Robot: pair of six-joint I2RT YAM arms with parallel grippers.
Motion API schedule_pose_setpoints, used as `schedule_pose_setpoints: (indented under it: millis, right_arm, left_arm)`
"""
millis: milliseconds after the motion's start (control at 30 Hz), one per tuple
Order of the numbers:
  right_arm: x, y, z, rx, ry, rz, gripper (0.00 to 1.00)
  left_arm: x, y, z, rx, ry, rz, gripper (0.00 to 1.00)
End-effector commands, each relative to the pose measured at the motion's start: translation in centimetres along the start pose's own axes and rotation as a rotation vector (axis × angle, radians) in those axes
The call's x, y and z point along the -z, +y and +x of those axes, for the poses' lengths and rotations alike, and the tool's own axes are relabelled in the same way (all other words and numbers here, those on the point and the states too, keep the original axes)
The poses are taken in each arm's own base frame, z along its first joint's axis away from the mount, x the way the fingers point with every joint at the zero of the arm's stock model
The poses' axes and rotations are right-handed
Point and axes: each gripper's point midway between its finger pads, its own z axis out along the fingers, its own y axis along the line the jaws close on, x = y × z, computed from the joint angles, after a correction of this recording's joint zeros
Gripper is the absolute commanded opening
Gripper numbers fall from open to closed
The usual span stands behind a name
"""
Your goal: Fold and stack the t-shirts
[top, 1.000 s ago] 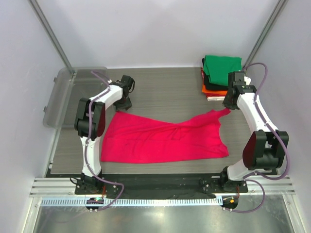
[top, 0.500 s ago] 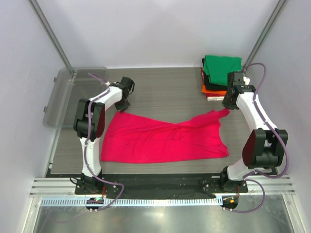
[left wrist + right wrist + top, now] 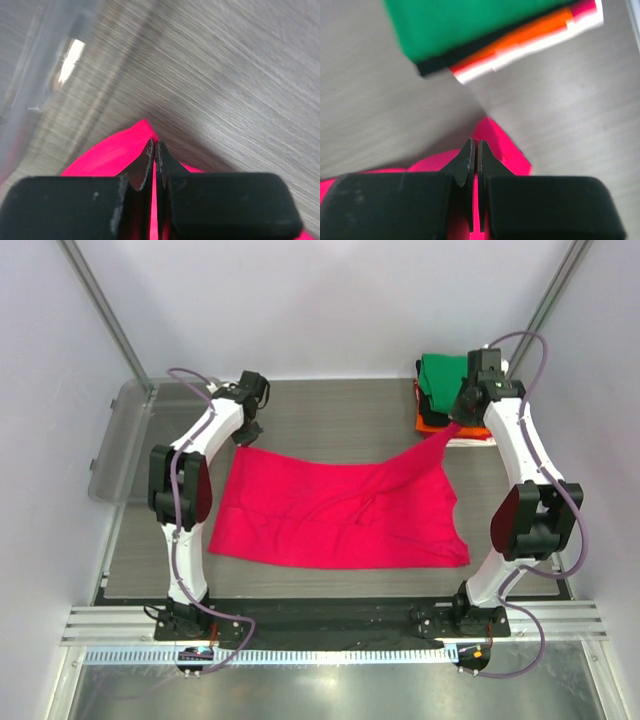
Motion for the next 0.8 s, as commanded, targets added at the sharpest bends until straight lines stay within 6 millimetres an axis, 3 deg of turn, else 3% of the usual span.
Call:
schedule_pose_setpoints:
  millis: [0, 67, 200, 500, 600, 633, 700, 767]
  right_arm:
    - [1.8, 2.4, -3.1, 0.033, -0.071, -0.071, 0.01]
    - [2.3, 3.4, -3.7, 0.046, -0.086, -0.093, 0.01]
    - [2.0, 4.0, -2.9, 0.063, -0.067, -0.105, 0.01]
    - [2.5, 2.5, -0.1, 0.078, -0.039, -0.067, 0.01]
    - [3.2, 1.3, 1.6, 0.071, -0.036, -0.047, 0.01]
    - [2.8, 0.5, 3.1, 0.061, -0.009, -0.027, 0.01]
    - [4.3, 0.2, 3.6, 0.028, -0.037, -0.046, 0.01]
    - [4.3, -0.6, 6.1, -0.009, -0.008, -0.047, 0.01]
  left_arm:
    - [3.1, 2.6, -3.2, 0.057, -0.059, -0.019, 0.0]
    - [3.4, 3.7, -3.5, 0.072, -0.065, -0.033, 0.0]
    - [4.2, 5.1, -3.7, 0.086, -0.079, -0.041, 0.0]
    - [4.3, 6.3, -1.7, 0.091, -0.052, -0.022, 0.0]
    - [4.3, 6.8, -0.8, 0.097, -0.051, -0.01, 0.0]
    - [4.3, 7.0, -0.5, 0.096, -0.049, -0.01, 0.0]
    - [4.4, 7.6, 0.3, 0.099, -0.046, -0.013, 0.0]
    - [4.5, 8.3, 1.0, 0.102, -0.045, -0.011, 0.0]
